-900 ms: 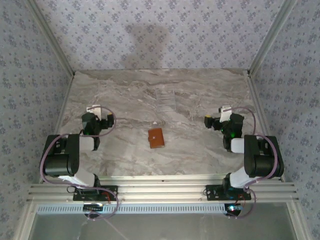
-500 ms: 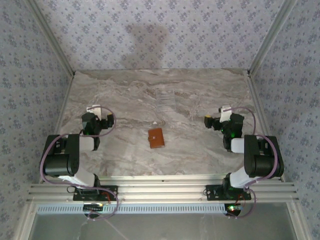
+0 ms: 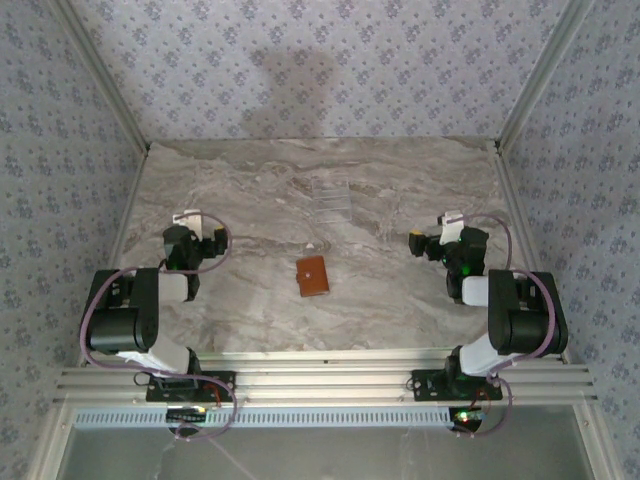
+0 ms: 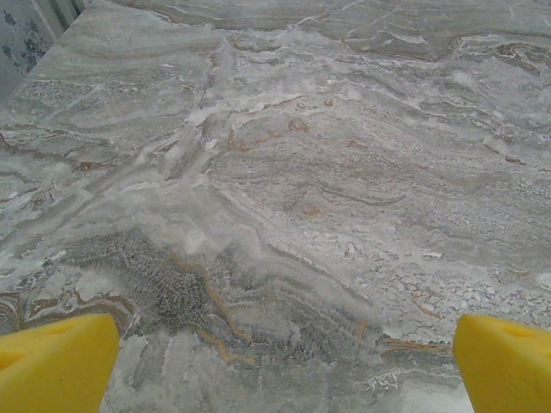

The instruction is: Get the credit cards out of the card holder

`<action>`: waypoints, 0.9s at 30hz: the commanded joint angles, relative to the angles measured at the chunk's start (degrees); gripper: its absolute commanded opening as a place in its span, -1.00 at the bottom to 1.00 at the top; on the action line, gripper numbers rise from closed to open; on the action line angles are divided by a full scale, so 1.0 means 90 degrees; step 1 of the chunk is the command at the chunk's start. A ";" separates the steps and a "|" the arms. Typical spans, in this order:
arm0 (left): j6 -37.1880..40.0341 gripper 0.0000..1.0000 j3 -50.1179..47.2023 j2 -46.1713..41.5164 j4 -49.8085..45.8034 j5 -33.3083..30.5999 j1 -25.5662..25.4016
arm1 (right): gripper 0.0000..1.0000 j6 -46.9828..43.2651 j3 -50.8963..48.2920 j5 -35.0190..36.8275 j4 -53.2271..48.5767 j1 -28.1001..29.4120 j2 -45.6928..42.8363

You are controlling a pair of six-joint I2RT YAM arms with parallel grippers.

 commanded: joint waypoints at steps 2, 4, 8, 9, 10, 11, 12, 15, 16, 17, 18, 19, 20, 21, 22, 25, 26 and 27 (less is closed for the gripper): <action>-0.0073 0.99 0.0069 0.0013 0.0163 0.0100 0.0043 | 1.00 -0.0074 -0.0004 -0.0093 0.0120 -0.0043 0.0030; -0.0078 1.00 0.0070 0.0011 0.0162 0.0098 0.0042 | 1.00 -0.0074 -0.0007 -0.0082 0.0137 -0.0038 0.0019; -0.0113 0.99 0.0123 -0.0113 -0.0045 -0.0131 -0.0001 | 1.00 -0.0089 0.0074 0.0407 -0.0135 0.0107 -0.0164; -0.0132 0.99 0.0188 -0.0213 -0.0230 -0.0206 -0.0010 | 1.00 -0.0105 0.0158 0.0517 -0.0393 0.0164 -0.0244; -0.0141 0.99 0.0262 -0.0340 -0.0473 -0.0314 -0.0024 | 1.00 -0.0066 0.0203 0.0618 -0.0460 0.0170 -0.0294; -0.0152 0.99 0.0332 -0.0442 -0.0683 -0.0425 -0.0052 | 1.00 -0.0073 0.0273 0.0635 -0.0653 0.0177 -0.0358; -0.0156 0.99 0.0398 -0.0582 -0.0911 -0.0548 -0.0085 | 1.00 -0.0090 0.0385 0.0681 -0.0936 0.0207 -0.0477; -0.0116 0.99 0.0640 -0.0978 -0.1666 -0.0963 -0.0282 | 1.00 -0.0129 0.1019 0.0963 -0.2311 0.0421 -0.0781; -0.0146 0.99 0.0793 -0.1089 -0.2016 -0.1187 -0.0398 | 1.00 -0.0168 0.1211 0.1069 -0.2709 0.0520 -0.0863; -0.0213 0.99 0.0934 -0.1176 -0.2349 -0.1396 -0.0498 | 1.00 -0.0172 0.1375 0.1206 -0.3019 0.0617 -0.0924; -0.0319 0.99 0.1103 -0.1271 -0.2704 -0.1527 -0.0603 | 1.00 -0.0156 0.1622 0.1317 -0.3433 0.0722 -0.0997; -0.0434 0.99 0.1260 -0.1363 -0.3031 -0.1576 -0.0686 | 1.00 -0.0108 0.1871 0.1400 -0.3840 0.0828 -0.1036; -0.0591 0.99 0.1410 -0.1439 -0.3341 -0.1601 -0.0747 | 1.00 -0.0031 0.2078 0.1458 -0.4186 0.0935 -0.1049; -0.0779 0.99 0.1585 -0.1526 -0.3667 -0.1594 -0.0815 | 0.99 0.0055 0.2356 0.1406 -0.4608 0.1029 -0.1051; -0.0968 0.99 0.1753 -0.1591 -0.4052 -0.1557 -0.0891 | 0.95 0.0152 0.2620 0.1318 -0.5004 0.1129 -0.1014; -0.1556 0.99 0.2305 -0.1693 -0.5106 -0.1288 -0.1095 | 0.89 0.0616 0.3378 0.1008 -0.6029 0.1398 -0.0789; -0.1720 0.99 0.2468 -0.1685 -0.5404 -0.1219 -0.1170 | 0.86 0.0751 0.3577 0.0891 -0.6261 0.1495 -0.0706; -0.1919 0.99 0.2656 -0.1662 -0.5746 -0.1155 -0.1272 | 0.82 0.0875 0.3787 0.0815 -0.6491 0.1607 -0.0567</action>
